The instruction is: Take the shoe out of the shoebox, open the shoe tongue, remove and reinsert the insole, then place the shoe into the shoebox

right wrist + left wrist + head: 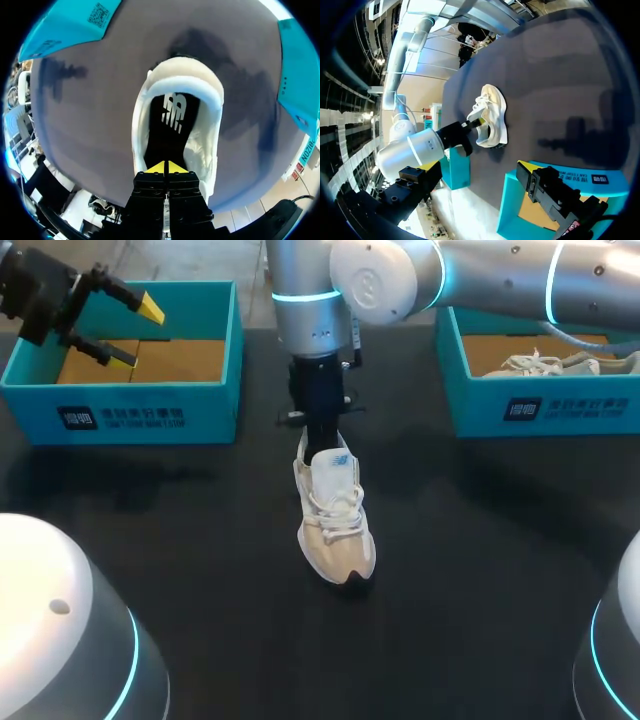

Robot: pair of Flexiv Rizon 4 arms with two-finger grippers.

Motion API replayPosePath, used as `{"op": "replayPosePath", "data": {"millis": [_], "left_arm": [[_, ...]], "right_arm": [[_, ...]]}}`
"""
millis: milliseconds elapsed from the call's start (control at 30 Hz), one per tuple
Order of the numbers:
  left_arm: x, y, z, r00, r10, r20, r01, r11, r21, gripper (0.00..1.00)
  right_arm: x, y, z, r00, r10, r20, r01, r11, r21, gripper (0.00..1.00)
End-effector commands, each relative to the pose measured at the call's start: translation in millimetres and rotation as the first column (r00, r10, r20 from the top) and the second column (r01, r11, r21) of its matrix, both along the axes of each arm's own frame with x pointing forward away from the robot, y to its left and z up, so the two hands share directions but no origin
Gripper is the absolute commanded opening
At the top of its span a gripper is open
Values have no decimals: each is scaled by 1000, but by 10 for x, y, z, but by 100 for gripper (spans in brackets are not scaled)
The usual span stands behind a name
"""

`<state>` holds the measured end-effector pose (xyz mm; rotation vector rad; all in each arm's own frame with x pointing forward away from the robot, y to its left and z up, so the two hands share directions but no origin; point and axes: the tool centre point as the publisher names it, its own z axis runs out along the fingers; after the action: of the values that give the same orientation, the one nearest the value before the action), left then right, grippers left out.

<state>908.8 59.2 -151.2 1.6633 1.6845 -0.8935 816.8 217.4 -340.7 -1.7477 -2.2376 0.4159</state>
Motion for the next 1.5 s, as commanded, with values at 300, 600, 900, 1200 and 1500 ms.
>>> {"op": "replayPosePath", "data": {"millis": [300,600,900,1200,1500], "left_arm": [[-12,-1,6,1000,1,2,-1,1000,3,100],[-12,-1,6,1000,1,2,-1,1000,3,100],[-12,-1,6,1000,1,2,-1,1000,3,100],[-12,-1,6,1000,1,2,-1,1000,3,100],[-12,-1,6,1000,1,2,-1,1000,3,100]], "right_arm": [[-77,-85,-42,999,-40,11,40,999,25,100],[-59,-77,-97,999,-41,8,40,999,28,100],[-66,-49,-45,1000,-17,25,17,1000,1,100],[-113,-82,116,997,-32,68,34,999,-25,100],[-188,-141,319,992,-55,111,62,997,-55,100]]}}
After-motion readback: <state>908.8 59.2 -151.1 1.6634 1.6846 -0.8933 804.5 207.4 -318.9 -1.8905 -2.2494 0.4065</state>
